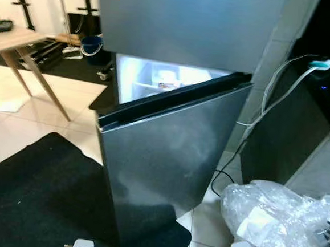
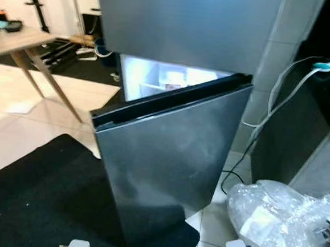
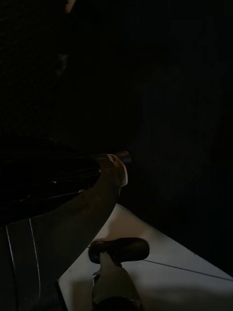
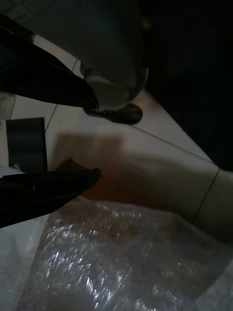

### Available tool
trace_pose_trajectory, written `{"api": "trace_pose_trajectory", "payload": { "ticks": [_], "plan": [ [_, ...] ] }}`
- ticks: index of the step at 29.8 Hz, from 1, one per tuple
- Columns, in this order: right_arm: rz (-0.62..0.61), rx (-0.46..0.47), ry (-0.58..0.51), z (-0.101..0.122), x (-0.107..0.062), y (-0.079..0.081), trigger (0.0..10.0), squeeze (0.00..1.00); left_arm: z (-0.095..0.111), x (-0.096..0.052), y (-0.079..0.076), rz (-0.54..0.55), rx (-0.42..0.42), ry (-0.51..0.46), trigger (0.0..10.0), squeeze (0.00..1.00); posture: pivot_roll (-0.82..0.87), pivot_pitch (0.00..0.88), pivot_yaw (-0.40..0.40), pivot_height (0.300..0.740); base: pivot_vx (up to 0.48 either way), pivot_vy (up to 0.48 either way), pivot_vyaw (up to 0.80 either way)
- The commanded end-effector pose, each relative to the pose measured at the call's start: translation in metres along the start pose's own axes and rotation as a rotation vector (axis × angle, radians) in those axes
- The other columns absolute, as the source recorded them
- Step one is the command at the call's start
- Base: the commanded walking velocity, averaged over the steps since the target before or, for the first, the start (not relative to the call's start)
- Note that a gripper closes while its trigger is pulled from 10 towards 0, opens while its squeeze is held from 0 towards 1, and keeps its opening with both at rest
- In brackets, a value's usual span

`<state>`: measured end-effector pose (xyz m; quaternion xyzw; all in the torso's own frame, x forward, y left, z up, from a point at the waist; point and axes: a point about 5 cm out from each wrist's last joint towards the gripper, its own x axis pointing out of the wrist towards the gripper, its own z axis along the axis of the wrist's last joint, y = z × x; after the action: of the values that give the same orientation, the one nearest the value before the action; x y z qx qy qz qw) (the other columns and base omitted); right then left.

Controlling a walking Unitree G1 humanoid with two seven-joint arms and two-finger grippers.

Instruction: Restocking fridge

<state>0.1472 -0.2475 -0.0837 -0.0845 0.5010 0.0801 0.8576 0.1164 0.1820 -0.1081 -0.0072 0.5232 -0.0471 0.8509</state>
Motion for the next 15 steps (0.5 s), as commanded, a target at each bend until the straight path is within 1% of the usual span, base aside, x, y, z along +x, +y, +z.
{"api": "trace_pose_trajectory", "payload": {
  "ticks": [1,10,15],
  "plan": [
    [0.015,-0.011,-0.059,0.016,0.003,0.003,10.0,0.00,-0.013,-0.002,-0.001,-0.007,-0.007,0.051,10.0,0.00,-0.07,0.000,-0.019,0.740,0.000,0.000,0.80],
    [0.029,-0.027,-0.105,0.032,0.005,0.004,10.0,0.00,-0.011,-0.002,0.000,-0.004,-0.008,0.044,10.0,0.00,-0.06,0.000,-0.020,0.740,0.000,0.000,0.80],
    [0.028,-0.031,-0.120,0.036,0.005,0.003,10.0,0.00,-0.010,-0.002,-0.001,-0.003,-0.007,0.042,10.0,0.00,-0.06,0.000,-0.021,0.740,0.000,0.000,0.80]
  ]
}}
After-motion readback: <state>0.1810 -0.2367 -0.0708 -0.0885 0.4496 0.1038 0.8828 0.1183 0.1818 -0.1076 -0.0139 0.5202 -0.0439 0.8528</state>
